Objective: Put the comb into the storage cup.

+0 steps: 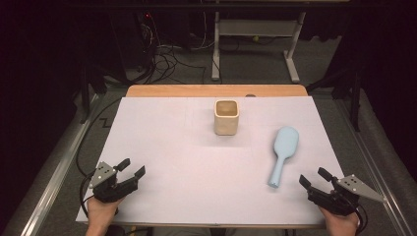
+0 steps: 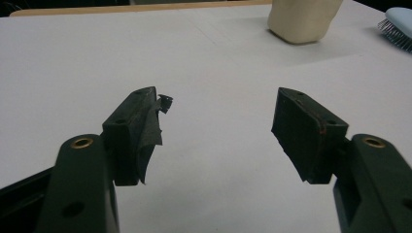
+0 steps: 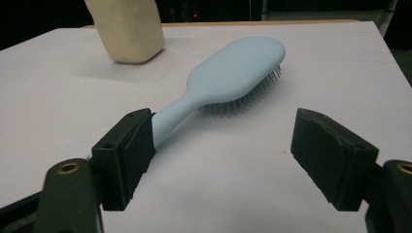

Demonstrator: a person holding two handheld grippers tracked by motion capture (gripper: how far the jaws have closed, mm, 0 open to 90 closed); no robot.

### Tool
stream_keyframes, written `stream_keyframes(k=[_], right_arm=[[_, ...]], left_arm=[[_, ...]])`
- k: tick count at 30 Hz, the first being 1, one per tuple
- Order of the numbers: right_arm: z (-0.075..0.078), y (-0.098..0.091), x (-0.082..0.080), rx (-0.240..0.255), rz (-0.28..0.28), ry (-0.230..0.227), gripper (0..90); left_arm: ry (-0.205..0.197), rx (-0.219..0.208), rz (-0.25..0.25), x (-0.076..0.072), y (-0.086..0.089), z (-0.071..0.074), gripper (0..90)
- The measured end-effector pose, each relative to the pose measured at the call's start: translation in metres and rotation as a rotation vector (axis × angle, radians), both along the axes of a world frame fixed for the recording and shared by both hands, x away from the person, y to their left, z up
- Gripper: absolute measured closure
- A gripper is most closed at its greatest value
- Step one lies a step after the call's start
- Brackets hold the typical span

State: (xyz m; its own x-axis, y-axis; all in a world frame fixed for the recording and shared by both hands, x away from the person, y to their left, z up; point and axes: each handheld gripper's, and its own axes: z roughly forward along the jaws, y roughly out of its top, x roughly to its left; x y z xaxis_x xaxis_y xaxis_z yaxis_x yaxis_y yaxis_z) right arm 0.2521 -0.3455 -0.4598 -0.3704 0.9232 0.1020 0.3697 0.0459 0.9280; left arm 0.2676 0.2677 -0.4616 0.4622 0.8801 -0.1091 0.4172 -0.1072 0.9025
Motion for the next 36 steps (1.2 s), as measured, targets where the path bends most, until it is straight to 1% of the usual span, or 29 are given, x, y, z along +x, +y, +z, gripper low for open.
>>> stream_keyframes(k=[5, 17, 36], right_arm=[[0.0003, 0.0020, -0.0004, -0.004, 0.005, -0.001, 23.7], [0.0006, 0.0015, -0.0010, 0.004, -0.003, -0.004, 23.2], [0.0013, 0.0021, -0.0007, 0.009, 0.000, -0.010, 22.9]], left_arm=[[0.000, 0.000, 0.000, -0.0002, 0.0003, 0.0000, 34.6], [0.003, 0.000, 0.003, -0.0001, 0.0004, -0.0003, 34.7], [0.002, -0.001, 0.005, 0.0000, 0.0003, 0.0000, 34.8]])
